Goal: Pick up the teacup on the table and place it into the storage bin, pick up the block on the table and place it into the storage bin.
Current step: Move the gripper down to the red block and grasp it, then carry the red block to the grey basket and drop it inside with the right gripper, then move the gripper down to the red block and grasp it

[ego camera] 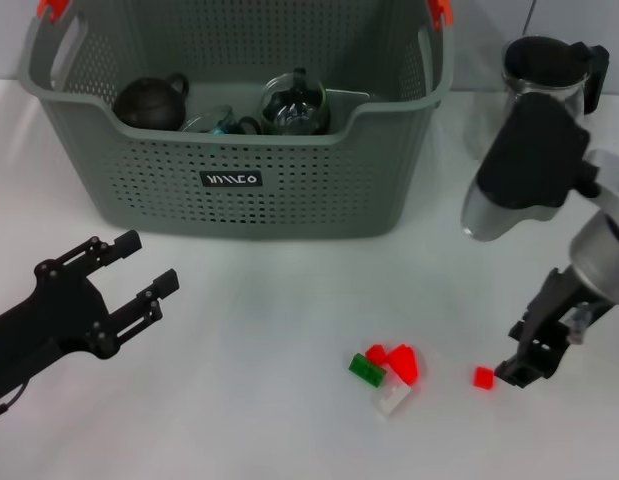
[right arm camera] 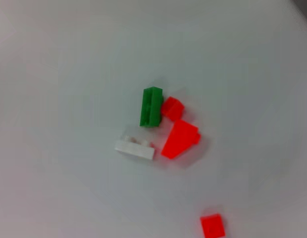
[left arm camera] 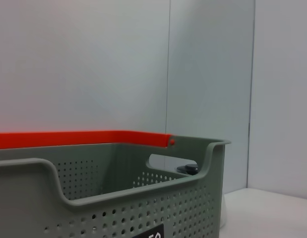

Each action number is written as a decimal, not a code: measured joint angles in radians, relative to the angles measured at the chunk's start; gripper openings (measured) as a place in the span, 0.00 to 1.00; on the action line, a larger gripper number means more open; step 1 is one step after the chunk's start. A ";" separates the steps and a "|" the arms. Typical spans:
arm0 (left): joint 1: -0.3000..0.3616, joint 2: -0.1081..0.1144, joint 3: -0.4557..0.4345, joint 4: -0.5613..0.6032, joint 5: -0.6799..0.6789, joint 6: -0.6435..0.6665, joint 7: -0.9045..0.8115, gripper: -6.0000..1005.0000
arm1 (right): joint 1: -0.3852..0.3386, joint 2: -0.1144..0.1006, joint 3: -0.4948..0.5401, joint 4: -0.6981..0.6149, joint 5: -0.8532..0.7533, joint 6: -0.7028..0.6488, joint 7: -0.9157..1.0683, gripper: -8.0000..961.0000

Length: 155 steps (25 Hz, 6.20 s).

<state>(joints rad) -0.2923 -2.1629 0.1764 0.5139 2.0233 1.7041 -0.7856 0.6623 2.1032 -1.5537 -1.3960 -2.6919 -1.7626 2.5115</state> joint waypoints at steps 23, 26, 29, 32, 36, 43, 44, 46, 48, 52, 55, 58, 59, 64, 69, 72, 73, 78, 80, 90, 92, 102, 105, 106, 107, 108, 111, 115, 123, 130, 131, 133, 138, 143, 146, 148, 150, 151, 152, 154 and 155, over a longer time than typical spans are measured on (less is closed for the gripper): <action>0.004 -0.002 0.000 0.000 0.000 -0.006 0.000 0.63 | -0.015 -0.001 -0.145 0.149 0.009 0.195 -0.048 0.45; 0.005 -0.002 0.000 0.000 0.000 -0.008 0.000 0.63 | -0.015 0.000 -0.150 0.157 0.009 0.200 -0.058 0.45; 0.005 -0.003 0.000 0.000 0.000 -0.010 0.000 0.63 | -0.013 0.000 -0.152 0.163 0.009 0.209 -0.058 0.45; 0.005 -0.003 0.000 0.000 0.000 -0.010 0.000 0.63 | -0.006 0.001 -0.157 0.182 0.008 0.216 -0.058 0.44; 0.006 -0.003 0.000 0.000 0.001 -0.013 0.000 0.63 | -0.002 0.003 -0.158 0.198 0.008 0.225 -0.057 0.44; 0.007 -0.005 0.000 -0.001 0.008 -0.026 0.000 0.63 | 0.001 0.004 -0.160 0.216 0.008 0.239 -0.049 0.41; 0.007 -0.005 0.000 -0.001 0.008 -0.026 0.000 0.63 | 0.003 0.004 -0.160 0.219 0.008 0.239 -0.048 0.40; 0.007 -0.005 0.000 -0.001 0.008 -0.026 0.000 0.63 | 0.005 0.005 -0.160 0.224 0.009 0.239 -0.048 0.37; 0.007 -0.005 0.000 -0.002 0.008 -0.026 0.000 0.63 | 0.005 0.005 -0.160 0.226 0.009 0.239 -0.048 0.35; 0.008 -0.005 0.000 -0.002 0.008 -0.026 0.000 0.63 | 0.006 0.005 -0.160 0.226 0.010 0.239 -0.047 0.31; 0.010 -0.005 0.000 -0.002 0.007 -0.026 0.000 0.63 | 0.007 0.004 -0.160 0.227 0.013 0.239 -0.047 0.31; 0.010 -0.005 0.000 -0.002 0.007 -0.026 0.000 0.63 | 0.007 0.003 -0.162 0.224 0.030 0.234 -0.047 0.29; 0.010 -0.005 0.000 -0.002 0.006 -0.026 0.000 0.63 | 0.007 0.002 -0.163 0.224 0.036 0.232 -0.047 0.29; 0.011 -0.005 0.000 -0.002 0.004 -0.026 0.000 0.63 | 0.007 -0.001 -0.138 0.206 0.052 0.226 -0.043 0.25; 0.013 -0.005 0.000 -0.002 0.003 -0.026 0.000 0.63 | -0.028 -0.004 0.012 0.074 0.138 0.169 -0.073 0.21; 0.015 -0.005 0.000 -0.002 0.001 -0.026 0.000 0.63 | -0.064 -0.005 0.147 -0.036 0.259 0.100 -0.147 0.22; 0.016 -0.005 0.000 -0.002 0.001 -0.026 0.000 0.63 | -0.074 -0.005 0.182 -0.062 0.295 0.085 -0.162 0.22; 0.015 -0.005 0.000 -0.002 0.000 -0.026 0.000 0.63 | -0.101 -0.006 0.357 -0.124 0.510 0.037 -0.236 0.24; 0.012 -0.005 0.000 -0.002 0.000 -0.026 0.000 0.63 | -0.097 -0.006 0.416 -0.123 0.596 0.044 -0.256 0.24; -0.003 -0.005 0.000 -0.013 0.000 -0.025 0.000 0.63 | 0.031 -0.006 0.359 0.018 0.682 0.528 -0.204 0.27; -0.003 -0.005 0.000 -0.014 0.000 -0.023 0.000 0.63 | 0.121 -0.007 0.339 0.111 0.614 0.603 -0.183 0.27; -0.007 -0.005 0.000 -0.024 0.000 -0.017 -0.001 0.63 | 0.507 -0.001 0.264 0.669 0.415 0.954 -0.151 0.30; -0.007 -0.005 0.000 -0.026 0.000 -0.020 -0.001 0.63 | 0.538 0.002 0.239 0.728 0.417 1.012 -0.150 0.30; -0.007 -0.005 0.000 -0.026 0.000 -0.020 -0.001 0.63 | 0.543 0.002 0.237 0.736 0.418 1.019 -0.149 0.31; -0.007 -0.005 0.000 -0.027 0.000 -0.021 -0.001 0.63 | 0.546 0.002 0.235 0.740 0.418 1.022 -0.147 0.31; -0.007 -0.005 0.000 -0.027 0.000 -0.021 -0.001 0.63 | 0.548 0.002 0.235 0.743 0.418 1.024 -0.145 0.31; -0.007 -0.005 0.000 -0.027 0.000 -0.022 -0.001 0.63 | 0.546 0.001 0.234 0.744 0.417 1.025 -0.142 0.32; -0.006 -0.005 0.000 -0.027 0.000 -0.022 0.000 0.63 | 0.522 0.000 0.233 0.707 0.424 1.017 -0.148 0.33; -0.004 -0.005 0.000 -0.026 0.000 -0.016 0.000 0.63 | 0.188 -0.001 0.208 0.308 0.774 0.923 -0.363 0.64; -0.001 -0.005 0.000 -0.026 0.000 -0.023 0.000 0.63 | -0.149 -0.026 0.308 0.106 1.183 0.525 -0.666 0.82; -0.001 -0.005 0.000 -0.026 0.000 -0.024 0.000 0.63 | -0.173 -0.032 0.339 0.086 1.172 0.447 -0.656 0.82; -0.002 -0.005 0.000 -0.025 0.000 -0.024 -0.002 0.63 | -0.201 -0.045 0.404 0.049 1.110 0.296 -0.627 0.82; 0.002 -0.004 -0.002 -0.022 0.000 -0.026 -0.005 0.63 | -0.209 -0.060 0.559 -0.112 0.870 -0.043 -0.444 0.74; -0.001 -0.003 -0.004 -0.024 0.000 -0.027 -0.005 0.63 | -0.114 -0.049 0.528 -0.195 0.558 -0.201 -0.188 0.70; -0.004 -0.003 -0.003 -0.025 0.000 -0.027 -0.005 0.63 | -0.043 -0.024 0.445 -0.172 0.351 -0.196 -0.102 0.70; -0.005 -0.003 -0.003 -0.026 0.000 -0.029 -0.003 0.63 | -0.006 -0.005 0.379 -0.134 0.247 -0.177 -0.083 0.70; -0.004 -0.004 -0.003 -0.026 0.000 -0.032 -0.001 0.63 | 0.020 0.000 0.292 -0.074 0.206 -0.129 -0.070 0.70; -0.002 -0.004 -0.003 -0.026 0.000 -0.034 -0.001 0.63 | 0.029 -0.002 0.247 -0.045 0.200 -0.096 -0.064 0.70; -0.001 -0.005 -0.003 -0.026 0.000 -0.035 -0.001 0.63 | 0.035 -0.003 0.219 -0.027 0.197 -0.070 -0.060 0.70; 0.002 -0.005 -0.003 -0.026 0.000 -0.036 0.000 0.63 | 0.056 -0.003 0.150 0.031 0.187 -0.011 -0.050 0.70; 0.002 -0.005 -0.003 -0.026 0.000 -0.036 0.000 0.63 | 0.066 -0.002 0.127 0.054 0.184 0.007 -0.046 0.70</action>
<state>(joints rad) -0.2902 -2.1677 0.1733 0.4877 2.0234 1.6685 -0.7857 0.7288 2.1007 -1.4270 -1.3420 -2.5075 -1.7553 2.4660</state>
